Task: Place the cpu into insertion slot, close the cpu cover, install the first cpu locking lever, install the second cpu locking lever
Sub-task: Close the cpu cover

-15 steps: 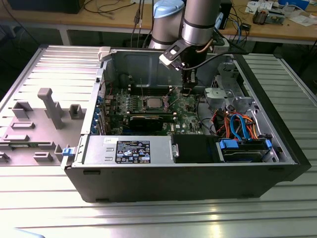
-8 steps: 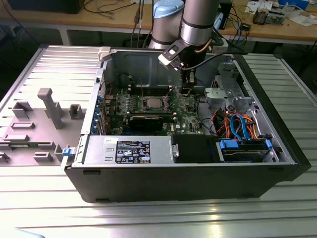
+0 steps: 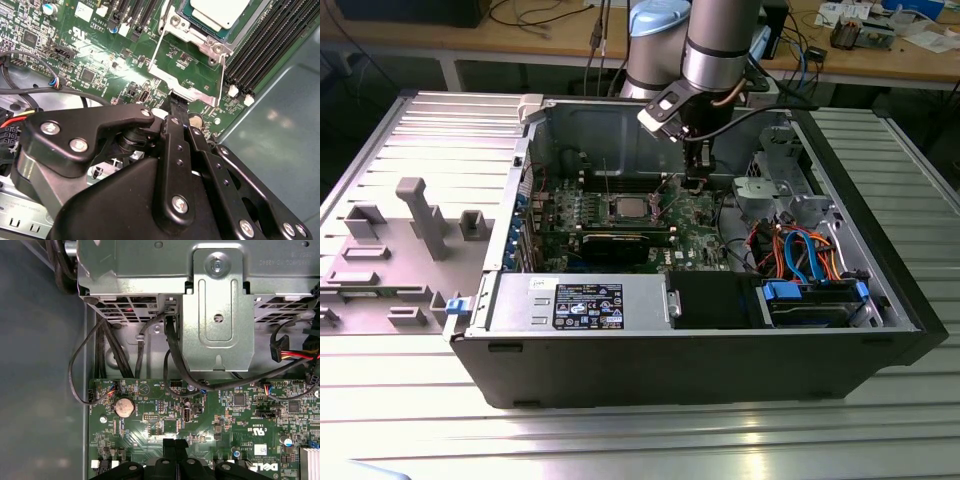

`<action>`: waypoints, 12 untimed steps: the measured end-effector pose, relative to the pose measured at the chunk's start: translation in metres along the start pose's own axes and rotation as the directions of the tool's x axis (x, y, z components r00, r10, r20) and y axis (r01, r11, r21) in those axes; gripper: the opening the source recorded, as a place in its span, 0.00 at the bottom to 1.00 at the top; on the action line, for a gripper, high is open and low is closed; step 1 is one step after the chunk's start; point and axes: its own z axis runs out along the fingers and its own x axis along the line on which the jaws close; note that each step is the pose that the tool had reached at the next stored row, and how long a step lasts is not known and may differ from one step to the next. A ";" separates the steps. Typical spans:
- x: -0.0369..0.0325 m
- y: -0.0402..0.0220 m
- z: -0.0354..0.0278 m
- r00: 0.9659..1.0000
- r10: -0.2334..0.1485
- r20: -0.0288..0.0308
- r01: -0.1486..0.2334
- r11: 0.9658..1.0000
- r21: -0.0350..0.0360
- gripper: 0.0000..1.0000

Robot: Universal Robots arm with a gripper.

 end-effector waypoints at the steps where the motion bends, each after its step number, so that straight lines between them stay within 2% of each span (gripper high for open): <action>1: 0.0000 -0.0002 0.0000 1.000 0.000 0.000 0.000 1.000 0.000 0.11; 12: 0.0000 -0.0024 0.0000 1.000 0.000 0.000 0.000 1.000 0.000 0.11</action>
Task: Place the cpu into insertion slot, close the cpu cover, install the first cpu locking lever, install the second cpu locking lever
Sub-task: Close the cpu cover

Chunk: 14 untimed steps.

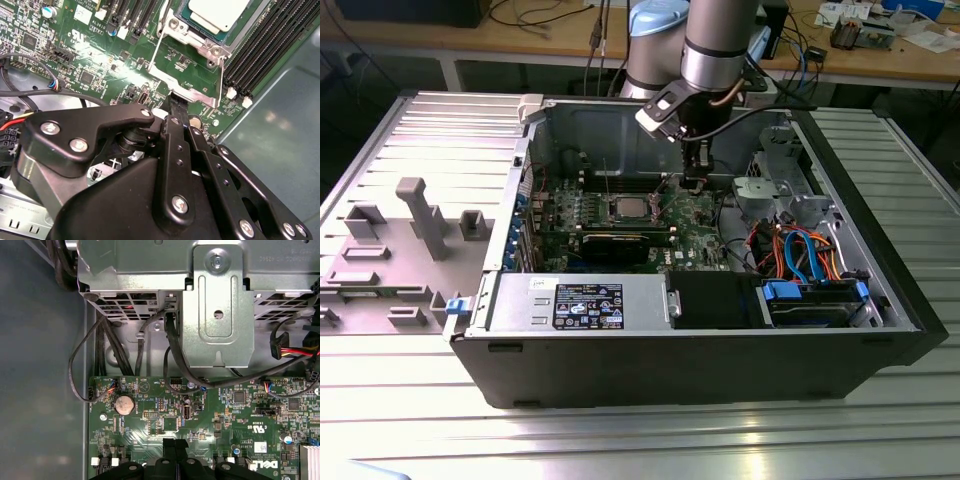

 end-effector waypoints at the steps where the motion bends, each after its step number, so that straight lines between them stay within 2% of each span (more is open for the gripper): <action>1: 0.0000 -0.0019 0.0000 1.000 0.000 0.000 0.000 1.000 0.000 0.11; 14: 0.0000 -0.0049 -0.0001 1.000 0.000 0.000 0.000 1.000 0.000 0.11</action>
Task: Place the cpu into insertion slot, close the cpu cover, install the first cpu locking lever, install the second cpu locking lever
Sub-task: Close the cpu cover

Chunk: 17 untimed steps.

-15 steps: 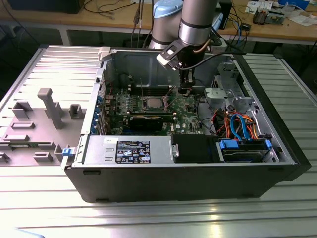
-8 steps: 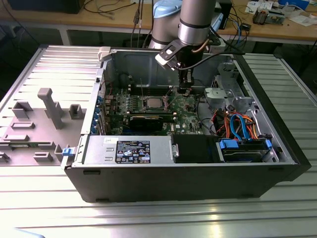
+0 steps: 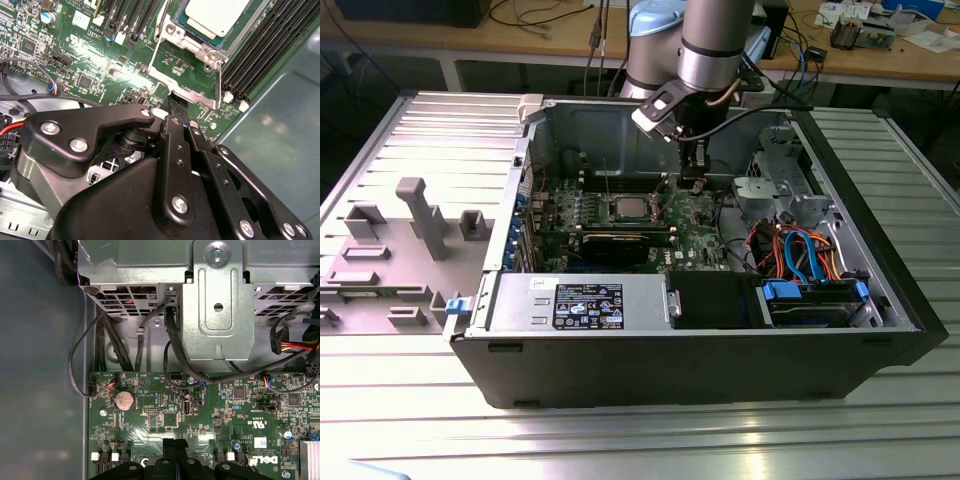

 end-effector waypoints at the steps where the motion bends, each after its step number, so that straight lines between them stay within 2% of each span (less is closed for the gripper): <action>1: 0.0000 -0.0002 0.0000 1.000 0.000 0.000 0.000 1.000 0.000 0.11; 17: 0.0000 -0.0038 0.0000 1.000 0.000 0.000 0.000 1.000 0.000 0.11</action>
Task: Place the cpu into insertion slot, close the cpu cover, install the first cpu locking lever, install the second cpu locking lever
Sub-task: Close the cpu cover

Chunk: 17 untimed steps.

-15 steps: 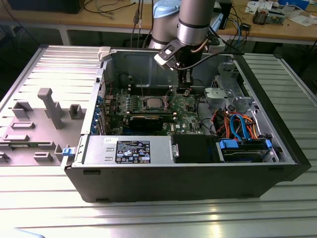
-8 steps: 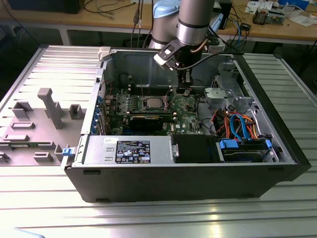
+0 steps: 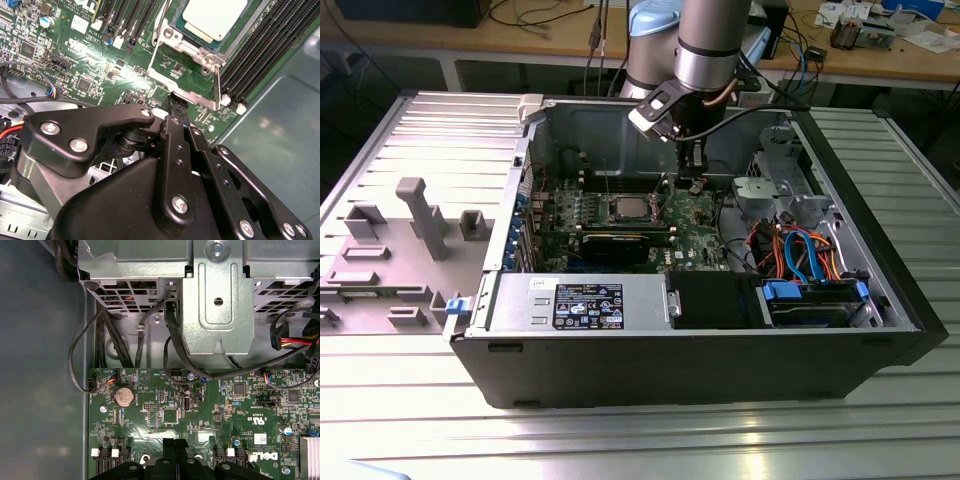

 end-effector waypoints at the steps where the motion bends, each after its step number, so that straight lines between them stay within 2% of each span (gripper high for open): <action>1: 0.0000 -0.0002 0.0000 1.000 0.000 0.000 0.000 1.000 0.000 0.11; 17: 0.0000 -0.0046 -0.0001 1.000 0.000 0.000 0.000 1.000 0.000 0.11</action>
